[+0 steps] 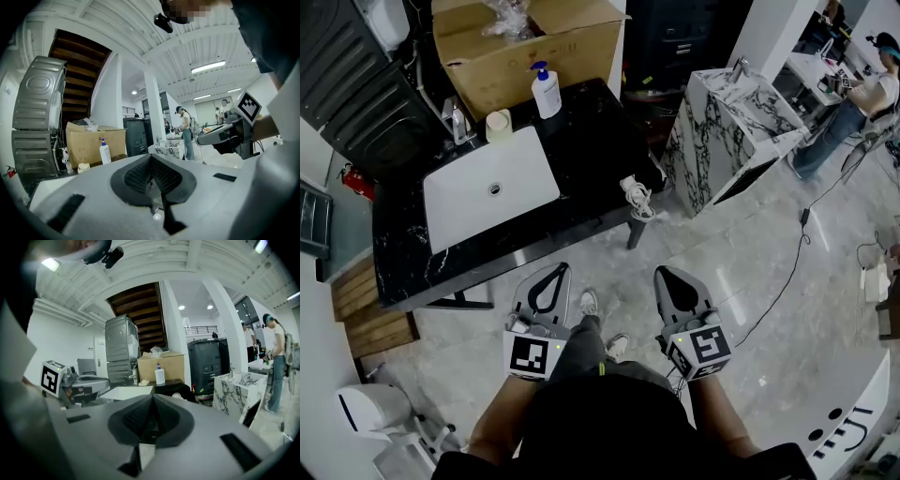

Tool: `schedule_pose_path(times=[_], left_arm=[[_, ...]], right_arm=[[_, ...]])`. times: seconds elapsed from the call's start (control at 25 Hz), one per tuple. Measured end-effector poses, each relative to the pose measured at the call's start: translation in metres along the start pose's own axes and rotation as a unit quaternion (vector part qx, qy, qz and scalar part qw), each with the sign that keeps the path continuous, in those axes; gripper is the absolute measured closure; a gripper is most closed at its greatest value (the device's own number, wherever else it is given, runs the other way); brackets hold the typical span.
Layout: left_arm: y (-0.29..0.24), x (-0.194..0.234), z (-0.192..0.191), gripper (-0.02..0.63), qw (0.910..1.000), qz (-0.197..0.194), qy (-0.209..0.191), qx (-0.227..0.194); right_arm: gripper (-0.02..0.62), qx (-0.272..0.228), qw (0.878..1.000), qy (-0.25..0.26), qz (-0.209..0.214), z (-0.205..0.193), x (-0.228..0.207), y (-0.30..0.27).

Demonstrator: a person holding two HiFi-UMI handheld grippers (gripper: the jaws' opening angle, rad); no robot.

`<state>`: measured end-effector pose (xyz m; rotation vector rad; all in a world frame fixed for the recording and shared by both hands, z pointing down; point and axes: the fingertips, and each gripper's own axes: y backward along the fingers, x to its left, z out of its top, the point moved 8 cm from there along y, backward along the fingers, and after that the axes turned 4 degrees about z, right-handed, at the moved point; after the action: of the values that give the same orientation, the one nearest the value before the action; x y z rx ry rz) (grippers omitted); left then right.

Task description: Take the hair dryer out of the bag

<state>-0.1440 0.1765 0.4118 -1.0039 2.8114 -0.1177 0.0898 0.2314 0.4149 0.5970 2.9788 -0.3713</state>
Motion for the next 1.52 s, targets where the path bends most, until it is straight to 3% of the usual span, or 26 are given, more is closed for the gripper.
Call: schedule_pose_path(times=[0.2, 0.6, 0.96, 1.24, 1.4, 1.52], left_arm=[[-0.037, 0.015, -0.016, 0.586, 0.9996, -0.017, 0.015, 0.015], [-0.134, 0.063, -0.009, 0.586, 0.9982, -0.059, 0.01, -0.006], [-0.189, 0.096, -0.015, 0.586, 0.9937, -0.103, 0.043, 0.006], [-0.216, 0.1, -0.02, 0.584, 0.9923, -0.123, 0.011, 0.006], [-0.226, 0.093, -0.019, 0.584, 0.9922, -0.121, 0.027, 0.008], [-0.235, 0.089, -0.024, 0.584, 0.9914, -0.13, 0.002, 0.017]], right_arm=[[0.583, 0.015, 1.0, -0.001, -0.012, 0.0, -0.017, -0.03], [0.583, 0.038, 0.998, 0.016, -0.038, 0.032, -0.057, -0.101], [0.583, 0.055, 0.995, 0.014, -0.08, 0.05, -0.075, -0.143], [0.583, 0.068, 0.994, 0.013, -0.08, 0.053, -0.081, -0.162], [0.583, 0.065, 0.995, 0.017, -0.07, 0.057, -0.092, -0.169], [0.583, 0.061, 0.996, 0.021, -0.059, 0.054, -0.105, -0.174]])
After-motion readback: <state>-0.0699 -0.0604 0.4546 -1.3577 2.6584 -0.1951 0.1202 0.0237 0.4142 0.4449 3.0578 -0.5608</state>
